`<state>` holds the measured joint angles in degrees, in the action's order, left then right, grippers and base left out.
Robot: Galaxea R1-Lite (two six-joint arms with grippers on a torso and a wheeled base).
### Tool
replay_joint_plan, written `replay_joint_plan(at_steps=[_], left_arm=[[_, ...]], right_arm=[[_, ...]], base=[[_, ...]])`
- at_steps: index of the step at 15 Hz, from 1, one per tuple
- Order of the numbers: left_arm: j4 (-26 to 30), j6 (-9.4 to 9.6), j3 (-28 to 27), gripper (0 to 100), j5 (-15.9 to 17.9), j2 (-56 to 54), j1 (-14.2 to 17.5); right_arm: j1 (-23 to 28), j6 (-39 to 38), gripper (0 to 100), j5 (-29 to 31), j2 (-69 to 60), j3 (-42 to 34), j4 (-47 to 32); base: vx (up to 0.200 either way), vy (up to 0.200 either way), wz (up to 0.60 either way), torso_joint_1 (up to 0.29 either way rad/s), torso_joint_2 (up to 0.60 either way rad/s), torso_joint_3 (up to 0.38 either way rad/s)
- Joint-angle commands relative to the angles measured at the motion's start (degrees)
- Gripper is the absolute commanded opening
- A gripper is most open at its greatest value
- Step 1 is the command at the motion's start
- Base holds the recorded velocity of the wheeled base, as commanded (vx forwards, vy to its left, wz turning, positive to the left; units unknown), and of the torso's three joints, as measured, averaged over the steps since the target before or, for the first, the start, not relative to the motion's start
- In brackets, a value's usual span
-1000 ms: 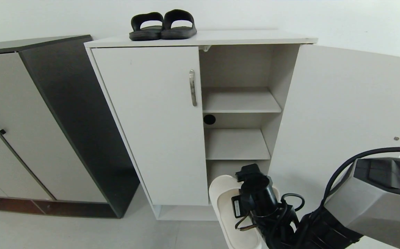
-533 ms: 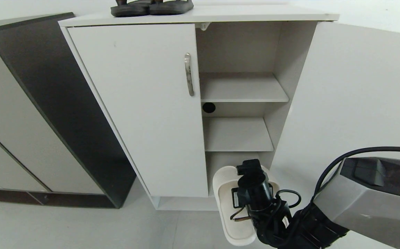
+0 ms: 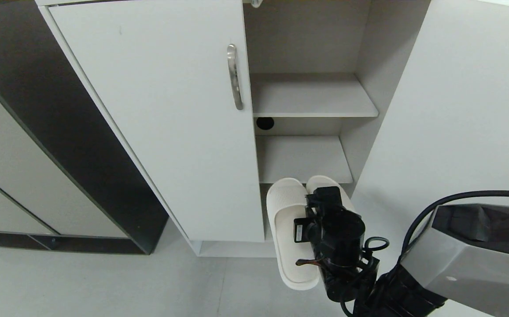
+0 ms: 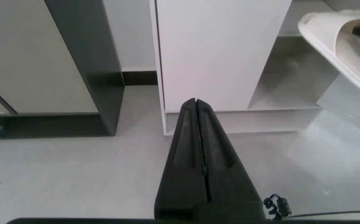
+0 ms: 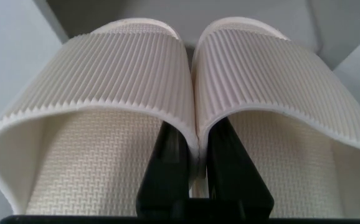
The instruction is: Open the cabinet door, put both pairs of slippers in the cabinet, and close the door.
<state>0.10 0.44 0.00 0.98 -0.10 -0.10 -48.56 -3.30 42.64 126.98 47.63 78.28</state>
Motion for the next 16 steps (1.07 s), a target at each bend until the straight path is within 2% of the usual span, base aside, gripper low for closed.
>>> replay_joint_plan(at_steps=[1, 9, 16], left_arm=[[-0.01, 0.00, 0.00, 0, -0.01, 0.10, 0.01], [-0.01, 0.00, 0.00, 0, -0.01, 0.10, 0.01], [-0.01, -0.09, 0.00, 0, -0.01, 0.10, 0.01]], right_arm=[[1.01, 1.28, 0, 0.34, 2.84, -0.61, 2.58], [3.38, 1.28, 0, 1.30, 4.51, -0.08, 2.94], [3.38, 1.37, 0, 1.30, 4.33, 1.06, 3.11]], base=[[0.000, 0.000, 0.00, 0.000, 0.00, 0.000], [0.000, 0.000, 0.00, 0.000, 0.00, 0.000], [0.200, 0.000, 0.00, 0.002, 0.00, 0.001]])
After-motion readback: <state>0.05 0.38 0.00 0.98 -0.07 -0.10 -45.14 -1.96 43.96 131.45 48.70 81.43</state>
